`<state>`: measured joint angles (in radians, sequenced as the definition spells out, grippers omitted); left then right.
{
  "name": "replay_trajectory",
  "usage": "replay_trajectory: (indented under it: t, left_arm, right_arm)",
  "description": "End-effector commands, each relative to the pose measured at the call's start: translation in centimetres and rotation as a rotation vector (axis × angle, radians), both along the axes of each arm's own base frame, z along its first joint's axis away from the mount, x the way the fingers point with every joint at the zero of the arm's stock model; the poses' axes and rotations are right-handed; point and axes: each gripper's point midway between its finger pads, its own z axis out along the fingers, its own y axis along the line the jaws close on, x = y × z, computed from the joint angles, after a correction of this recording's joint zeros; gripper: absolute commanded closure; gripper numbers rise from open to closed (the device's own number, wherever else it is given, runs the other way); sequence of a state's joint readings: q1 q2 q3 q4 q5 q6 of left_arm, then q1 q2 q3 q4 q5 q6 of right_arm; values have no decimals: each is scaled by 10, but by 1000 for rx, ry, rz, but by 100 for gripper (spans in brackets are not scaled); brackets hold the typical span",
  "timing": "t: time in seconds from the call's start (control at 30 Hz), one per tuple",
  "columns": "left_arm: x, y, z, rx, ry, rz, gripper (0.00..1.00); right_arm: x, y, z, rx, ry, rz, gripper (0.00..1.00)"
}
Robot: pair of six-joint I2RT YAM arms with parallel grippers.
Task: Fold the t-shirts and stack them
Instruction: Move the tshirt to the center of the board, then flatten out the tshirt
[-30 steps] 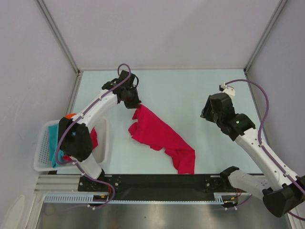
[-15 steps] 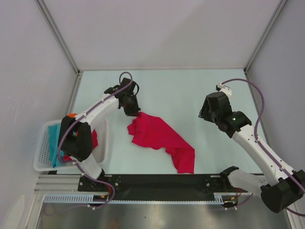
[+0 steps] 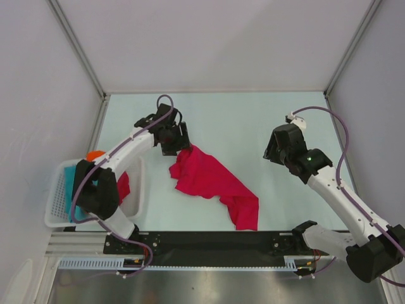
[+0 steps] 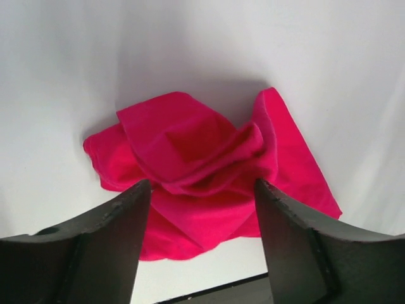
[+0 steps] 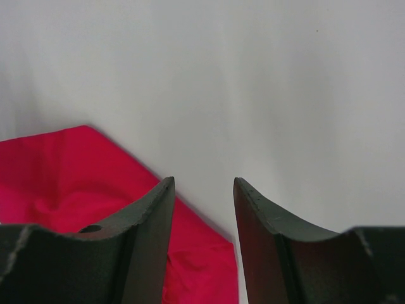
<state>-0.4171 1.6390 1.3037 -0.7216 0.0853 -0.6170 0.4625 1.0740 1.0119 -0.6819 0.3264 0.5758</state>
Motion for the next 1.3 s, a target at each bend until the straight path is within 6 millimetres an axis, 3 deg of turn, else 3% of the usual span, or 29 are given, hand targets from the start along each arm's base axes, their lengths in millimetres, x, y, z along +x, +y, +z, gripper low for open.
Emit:
replay_trajectory:
  t: [0.0, 0.07, 0.2, 0.3, 0.33, 0.4, 0.43, 0.7, 0.93, 1.27]
  left_arm:
    - [1, 4, 44, -45, -157, -22, 25]
    - [-5, 10, 56, -42, -206, -19, 21]
    - [-21, 26, 59, -14, -235, 4, 15]
    - [-41, 30, 44, -29, -191, 19, 15]
    - [-50, 32, 31, -30, -153, 23, 15]
    - [-62, 27, 26, -80, -124, 31, 16]
    - [-73, 27, 14, -87, -89, 33, 16]
    - [-114, 4, -8, -156, -44, 2, 17]
    - [-129, -9, -33, -120, 14, -31, 17]
    - [-137, -17, -60, -106, 56, -39, 17]
  right_arm:
    - [0, 3, -2, 29, -9, 4, 52]
    - [0, 4, -7, 32, 0, 7, 52]
    - [-6, 20, -30, 94, 54, 52, 52]
    - [-14, 30, -53, 144, 107, 70, 52]
    - [-18, 32, -65, 154, 130, 72, 52]
    - [-26, 43, -76, 199, 172, 99, 53]
    - [-28, 49, -78, 219, 176, 116, 53]
    - [-83, 78, -115, 227, 298, 194, 53]
    - [-134, 109, -136, 204, 389, 275, 54]
    - [-156, 136, -139, 156, 415, 335, 53]
